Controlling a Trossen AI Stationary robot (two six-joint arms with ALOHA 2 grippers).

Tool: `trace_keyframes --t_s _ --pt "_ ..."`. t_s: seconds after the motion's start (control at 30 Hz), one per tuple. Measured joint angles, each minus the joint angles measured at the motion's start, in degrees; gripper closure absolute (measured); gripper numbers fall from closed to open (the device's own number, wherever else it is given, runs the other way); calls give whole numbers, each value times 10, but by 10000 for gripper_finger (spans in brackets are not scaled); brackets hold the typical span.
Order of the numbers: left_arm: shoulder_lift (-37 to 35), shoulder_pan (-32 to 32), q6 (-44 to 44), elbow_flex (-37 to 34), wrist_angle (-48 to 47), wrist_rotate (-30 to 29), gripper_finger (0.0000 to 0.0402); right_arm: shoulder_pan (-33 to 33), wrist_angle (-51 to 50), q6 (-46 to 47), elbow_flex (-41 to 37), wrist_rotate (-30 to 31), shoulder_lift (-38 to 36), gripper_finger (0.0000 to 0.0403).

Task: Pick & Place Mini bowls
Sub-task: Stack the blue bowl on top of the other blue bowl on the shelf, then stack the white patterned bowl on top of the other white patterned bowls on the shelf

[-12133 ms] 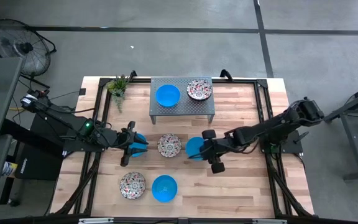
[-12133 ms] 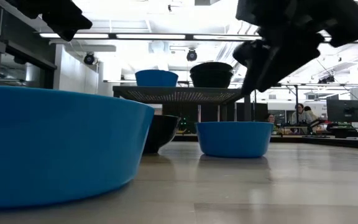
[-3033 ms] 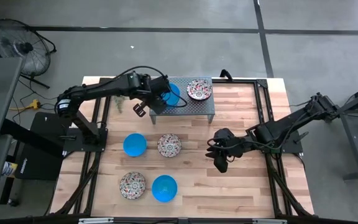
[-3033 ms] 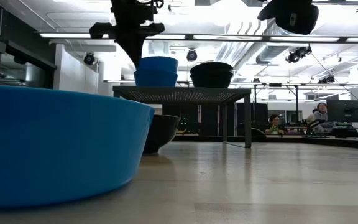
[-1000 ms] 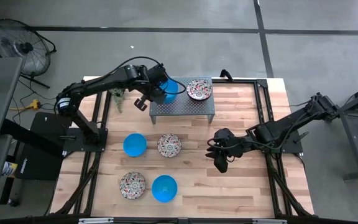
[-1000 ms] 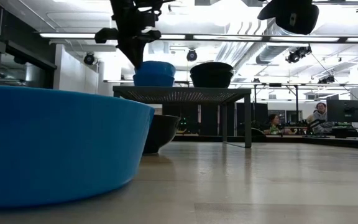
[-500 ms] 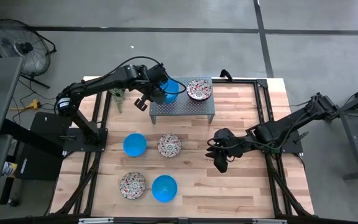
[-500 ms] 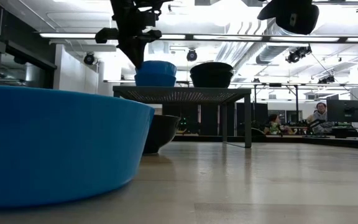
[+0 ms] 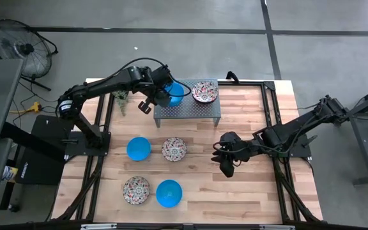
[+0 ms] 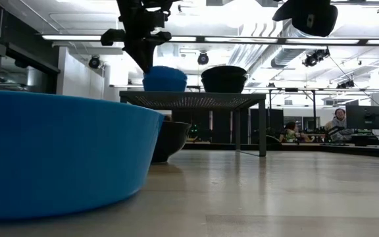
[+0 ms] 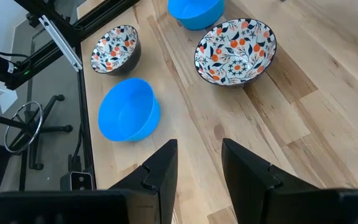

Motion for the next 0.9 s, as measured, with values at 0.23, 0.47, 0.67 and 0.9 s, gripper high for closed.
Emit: trace_keyframes --t_s 0.23,0.47,0.67,0.9 --pt "0 0 3 0 0 -21 308 0 0 0 0 0 0 290" --pt "0 0 2 0 5 -20 305 0 0 -1 0 0 0 290" --pt "0 0 -41 0 32 25 305 0 0 -2 0 0 0 290" --pt "0 0 -103 0 30 89 305 0 0 -2 0 -2 0 290"
